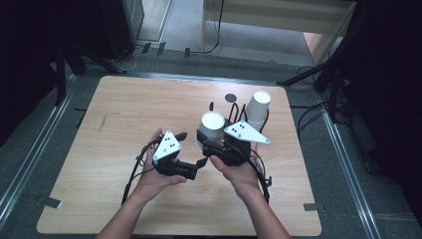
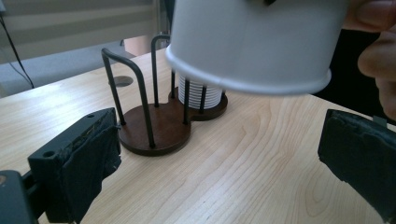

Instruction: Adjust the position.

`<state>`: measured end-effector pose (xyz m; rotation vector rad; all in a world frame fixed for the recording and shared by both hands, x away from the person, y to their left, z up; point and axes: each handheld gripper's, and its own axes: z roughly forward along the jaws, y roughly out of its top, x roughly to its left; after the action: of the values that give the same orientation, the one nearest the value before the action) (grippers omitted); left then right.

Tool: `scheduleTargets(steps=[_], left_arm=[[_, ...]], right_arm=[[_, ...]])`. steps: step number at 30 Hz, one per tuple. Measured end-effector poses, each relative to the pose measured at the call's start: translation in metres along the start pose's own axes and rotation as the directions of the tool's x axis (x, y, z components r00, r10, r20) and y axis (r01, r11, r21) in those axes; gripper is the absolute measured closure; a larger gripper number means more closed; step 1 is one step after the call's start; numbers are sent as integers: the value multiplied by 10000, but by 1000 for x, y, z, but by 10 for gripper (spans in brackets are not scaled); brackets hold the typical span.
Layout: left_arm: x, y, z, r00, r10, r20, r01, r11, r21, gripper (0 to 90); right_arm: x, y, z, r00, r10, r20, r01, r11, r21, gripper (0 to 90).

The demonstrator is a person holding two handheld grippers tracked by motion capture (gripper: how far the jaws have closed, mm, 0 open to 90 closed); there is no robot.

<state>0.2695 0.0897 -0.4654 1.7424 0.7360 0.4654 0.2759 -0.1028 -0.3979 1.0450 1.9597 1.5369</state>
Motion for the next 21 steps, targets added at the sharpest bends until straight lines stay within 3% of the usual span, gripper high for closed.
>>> scheduleTargets(steps=[9,16,21], left_arm=[[-3,0,1,9996,277,-104,-280,9992,-290,2],[-6,-1,0,9969,792,19,-790,9959,-444,102],[-5,-2,-1,9963,847,122,-840,9953,-481,124]], right_arm=[[8,-6,4,9997,-35,-255,39,9999,155,304],[10,-10,6,9991,41,-429,-34,9998,184,304],[10,-12,6,9984,20,-564,-7,9997,229,301]])
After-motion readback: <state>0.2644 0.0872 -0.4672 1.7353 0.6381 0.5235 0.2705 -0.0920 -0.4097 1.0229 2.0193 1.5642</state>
